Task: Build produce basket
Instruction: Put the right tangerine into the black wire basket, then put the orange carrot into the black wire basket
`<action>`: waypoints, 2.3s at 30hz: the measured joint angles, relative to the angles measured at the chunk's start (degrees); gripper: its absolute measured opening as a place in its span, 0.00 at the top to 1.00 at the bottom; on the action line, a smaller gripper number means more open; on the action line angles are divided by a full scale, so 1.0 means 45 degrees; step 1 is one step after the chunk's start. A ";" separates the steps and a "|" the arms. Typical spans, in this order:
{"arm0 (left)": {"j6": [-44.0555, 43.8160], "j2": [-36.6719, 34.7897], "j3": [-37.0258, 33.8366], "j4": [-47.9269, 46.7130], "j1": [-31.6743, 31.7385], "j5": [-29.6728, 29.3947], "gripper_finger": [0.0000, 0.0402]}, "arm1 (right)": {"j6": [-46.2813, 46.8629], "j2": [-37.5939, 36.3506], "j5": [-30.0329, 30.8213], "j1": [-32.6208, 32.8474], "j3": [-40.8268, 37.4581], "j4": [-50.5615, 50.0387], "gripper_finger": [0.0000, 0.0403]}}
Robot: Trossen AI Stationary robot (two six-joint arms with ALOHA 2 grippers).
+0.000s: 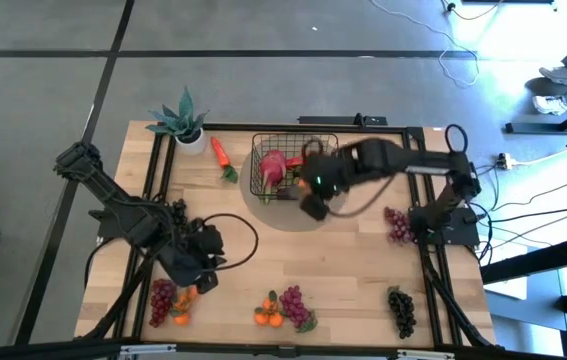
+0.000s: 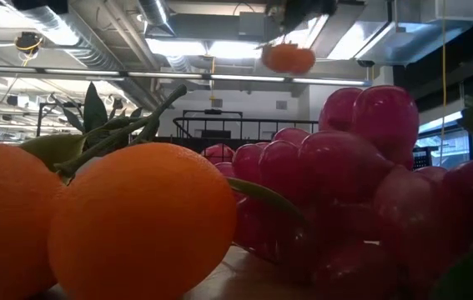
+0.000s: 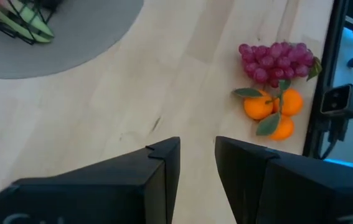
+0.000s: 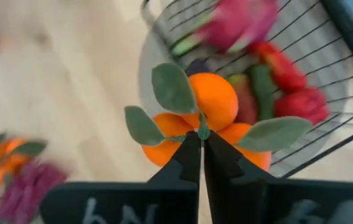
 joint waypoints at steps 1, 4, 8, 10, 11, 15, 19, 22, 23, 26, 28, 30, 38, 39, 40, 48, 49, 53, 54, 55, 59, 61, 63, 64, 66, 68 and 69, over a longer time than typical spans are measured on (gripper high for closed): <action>0.0007 0.0000 0.0000 0.0000 0.0096 -0.0042 0.78 | -0.0296 0.0003 -0.0004 -0.0385 -0.0053 0.0185 1.00; 0.0016 0.0000 0.0000 0.0000 0.0498 -0.0208 0.78 | -0.1234 0.0003 -0.0046 -0.1550 -0.0284 0.0675 1.00; 0.0002 0.0000 0.0000 0.0012 0.1243 -0.0657 0.78 | -0.2871 0.0008 -0.0517 -0.3091 -0.0657 0.1160 1.00; 0.0009 0.0000 0.0000 0.0019 0.1683 -0.0979 0.78 | -0.3607 0.0008 -0.1110 -0.3795 -0.0999 0.1706 1.00; 0.0012 0.0000 0.0000 0.0019 0.1919 -0.1063 0.78 | -0.3932 0.0013 -0.1405 -0.4121 -0.1212 0.2068 1.00; 0.0012 0.0000 0.0000 0.0019 0.2823 -0.1159 0.78 | -0.4513 0.0011 -0.2169 -0.5102 -0.2326 0.3601 1.00; 0.0012 0.0000 0.0000 0.0024 0.3565 -0.1161 0.78 | -0.5241 0.0013 -0.2731 -0.5710 -0.3678 0.4794 1.00; 0.0012 0.0000 0.0000 0.0029 0.3999 -0.1161 0.78 | -0.5756 0.0015 -0.2844 -0.5939 -0.4736 0.5795 1.00; 0.0012 0.0000 0.0000 0.0024 0.4110 -0.1161 0.78 | -0.5945 0.0018 -0.2841 -0.5989 -0.5068 0.6163 1.00; 0.0012 0.0000 0.0000 0.0025 0.4390 -0.1156 0.78 | -0.6386 0.0018 -0.2844 -0.6096 -0.5914 0.7254 1.00; 0.0012 0.0000 0.0000 0.0026 0.4522 -0.1156 0.78 | -0.6869 0.0018 -0.2852 -0.6139 -0.6376 0.7798 1.00; 0.0012 0.0000 0.0000 0.0024 0.4626 -0.1153 0.78 | -0.7300 0.0018 -0.2846 -0.6139 -0.6769 0.8342 1.00; 0.0013 0.0000 0.0000 0.0024 0.5009 -0.1149 0.78 | -0.7773 0.0018 -0.2844 -0.6139 -0.7631 0.9256 1.00; 0.0012 0.0000 0.0000 0.0024 0.5052 -0.1146 0.78 | -0.7793 0.0018 -0.2844 -0.6139 -0.7695 0.9323 1.00; 0.0012 0.0000 0.0000 0.0024 0.5095 -0.1146 0.78 | -0.7839 0.0013 -0.2844 -0.6136 -0.7798 0.9536 1.00; 0.0012 0.0000 0.0000 0.0023 0.5210 -0.1146 0.78 | -0.8238 0.0056 -0.2844 -0.6134 -0.8024 0.9905 0.92; 0.0012 0.0000 0.0000 0.0024 0.5208 -0.1141 0.78 | -0.8264 0.0056 -0.2844 -0.6134 -0.8024 0.9892 0.90; 0.0009 0.0000 0.0000 0.0024 0.5213 -0.1142 0.78 | -0.8373 0.0056 -0.2839 -0.6134 -0.8024 0.9913 0.80; -0.0024 0.0000 0.0000 0.0024 0.5213 -0.1141 0.78 | -0.8478 0.0056 -0.2835 -0.6134 -0.8019 0.9925 0.78; -0.0122 0.0000 0.0000 0.0024 0.5213 -0.1144 0.78 | -0.8549 0.0056 -0.2834 -0.6134 -0.7960 0.9901 0.77; -0.0794 0.0000 0.0000 0.0009 0.5401 -0.1139 0.78 | -0.8566 0.0061 -0.2839 -0.6134 -0.7350 0.9519 0.74; -0.1064 0.0000 0.0000 -0.0066 0.5535 -0.1162 0.78 | -0.8574 0.0061 -0.2839 -0.6134 -0.6822 0.9107 0.74; -0.1267 0.0000 0.0000 -0.0134 0.5719 -0.1166 0.78 | -0.8611 0.0061 -0.2839 -0.6134 -0.6266 0.8604 0.74; -0.1441 0.0000 0.0000 -0.0171 0.5825 -0.1167 0.78 | -0.8612 0.0061 -0.2840 -0.6134 -0.5976 0.8299 0.74; -0.2011 0.0000 0.0005 -0.0517 0.6115 -0.1198 0.78 | -0.8624 0.0061 -0.2908 -0.6097 -0.5291 0.7437 0.74; -0.2897 0.0000 0.0005 -0.0991 0.6503 -0.1237 0.78 | -0.8650 0.0061 -0.3054 -0.5991 -0.4604 0.6519 0.74; -0.3365 -0.0027 0.0005 -0.1236 0.6723 -0.1232 0.78 | -0.8670 0.0061 -0.3072 -0.5906 -0.4248 0.6060 0.74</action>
